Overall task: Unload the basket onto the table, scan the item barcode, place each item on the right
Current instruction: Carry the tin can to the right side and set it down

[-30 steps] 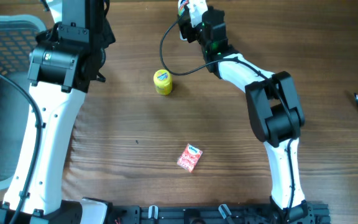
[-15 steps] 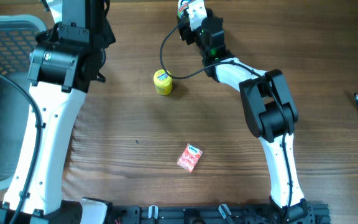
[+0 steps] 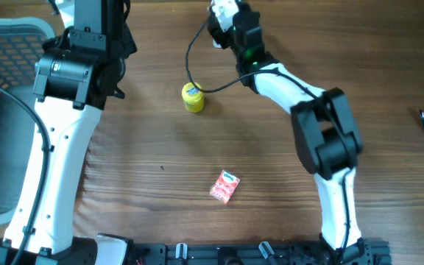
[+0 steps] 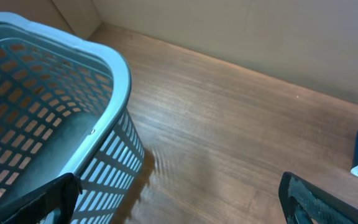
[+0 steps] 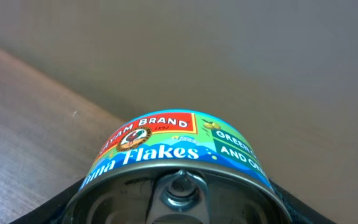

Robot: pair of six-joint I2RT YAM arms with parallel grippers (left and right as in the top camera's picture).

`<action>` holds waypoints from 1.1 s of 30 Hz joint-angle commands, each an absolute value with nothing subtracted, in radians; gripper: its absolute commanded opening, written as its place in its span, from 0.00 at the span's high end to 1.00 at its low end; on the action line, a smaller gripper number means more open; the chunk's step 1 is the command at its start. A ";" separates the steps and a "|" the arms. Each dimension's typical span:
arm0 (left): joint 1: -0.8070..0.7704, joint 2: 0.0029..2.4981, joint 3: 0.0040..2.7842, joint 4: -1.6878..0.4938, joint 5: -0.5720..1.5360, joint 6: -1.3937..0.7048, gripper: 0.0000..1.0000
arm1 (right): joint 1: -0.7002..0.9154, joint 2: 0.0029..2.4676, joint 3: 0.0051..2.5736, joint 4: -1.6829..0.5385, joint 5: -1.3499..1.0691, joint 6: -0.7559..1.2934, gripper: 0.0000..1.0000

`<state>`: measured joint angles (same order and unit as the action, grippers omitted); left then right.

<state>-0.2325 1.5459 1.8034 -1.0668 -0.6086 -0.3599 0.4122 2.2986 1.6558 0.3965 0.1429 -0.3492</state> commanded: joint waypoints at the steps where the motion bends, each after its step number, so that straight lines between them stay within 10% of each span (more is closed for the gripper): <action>1: -0.226 1.551 1.797 -1.068 -0.618 -0.376 0.00 | 0.392 2.059 1.670 0.254 0.328 -0.350 0.73; 13: -0.419 1.662 1.797 -1.004 -0.453 -0.404 0.00 | -0.123 1.915 1.660 -0.817 0.321 0.130 0.71; 20: -0.546 1.705 1.797 -0.962 -0.453 -0.405 0.00 | -0.511 2.034 1.660 -0.812 0.159 0.295 0.72; 29: -0.568 1.705 1.797 -0.965 -0.453 -0.405 0.00 | -0.615 2.316 1.660 -0.619 0.106 0.365 0.66; 31: -0.568 1.705 1.797 -0.984 -0.453 -0.405 0.00 | -0.615 2.331 1.660 -0.609 0.106 0.360 0.50; 32: -0.568 1.705 1.797 -0.995 -0.453 -0.405 0.00 | -0.615 2.325 1.663 -0.605 0.102 0.312 0.00; 33: -0.568 1.705 1.797 -1.003 -0.454 -0.404 0.00 | -0.615 2.317 1.667 -0.616 0.102 0.265 0.00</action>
